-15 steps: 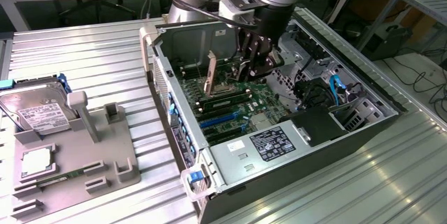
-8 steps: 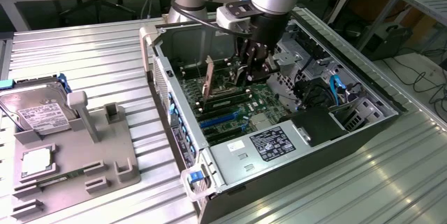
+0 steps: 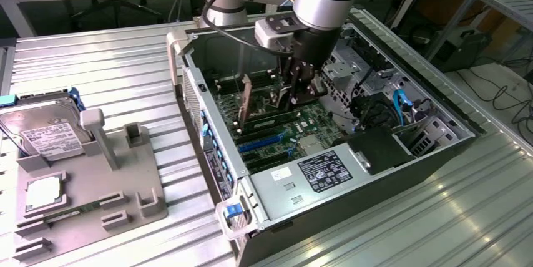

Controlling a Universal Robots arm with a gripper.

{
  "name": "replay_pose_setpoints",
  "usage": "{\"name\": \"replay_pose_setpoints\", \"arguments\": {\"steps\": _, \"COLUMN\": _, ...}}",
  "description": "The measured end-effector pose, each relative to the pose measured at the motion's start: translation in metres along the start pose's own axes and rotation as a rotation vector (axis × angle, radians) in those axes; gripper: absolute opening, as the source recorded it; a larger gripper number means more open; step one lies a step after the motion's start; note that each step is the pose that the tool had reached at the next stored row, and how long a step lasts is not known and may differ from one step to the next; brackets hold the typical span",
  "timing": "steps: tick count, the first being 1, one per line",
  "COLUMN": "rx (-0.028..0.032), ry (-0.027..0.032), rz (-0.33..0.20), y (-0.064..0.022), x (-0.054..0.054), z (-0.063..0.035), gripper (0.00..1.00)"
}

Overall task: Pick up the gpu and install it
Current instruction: 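Insert the gpu into the slot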

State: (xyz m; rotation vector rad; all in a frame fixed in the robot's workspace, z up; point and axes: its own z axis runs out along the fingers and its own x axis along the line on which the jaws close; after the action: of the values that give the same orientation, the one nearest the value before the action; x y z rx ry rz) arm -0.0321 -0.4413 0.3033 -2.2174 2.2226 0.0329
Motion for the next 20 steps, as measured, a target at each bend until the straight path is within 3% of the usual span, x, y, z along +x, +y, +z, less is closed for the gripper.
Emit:
{"name": "replay_pose_setpoints", "arguments": {"steps": 2, "rx": -0.004, "ry": 0.0002, "rz": -0.003, "y": 0.0011, "x": 0.0, "z": 0.0048, "gripper": 0.28}}
{"name": "replay_pose_setpoints", "arguments": {"steps": 7, "rx": -0.0045, "ry": 0.0001, "rz": -0.007, "y": 0.0149, "x": 0.0, "z": 0.0135, "gripper": 0.28}}
{"name": "replay_pose_setpoints", "arguments": {"steps": 18, "rx": -0.0051, "ry": 0.0006, "rz": -0.036, "y": 0.0186, "x": 0.003, "z": 0.0277, "gripper": 0.28}}
{"name": "replay_pose_setpoints", "arguments": {"steps": 20, "rx": -0.0059, "ry": 0.0056, "rz": -0.037, "y": 0.0193, "x": 0.003, "z": 0.0288, "gripper": 0.28}}
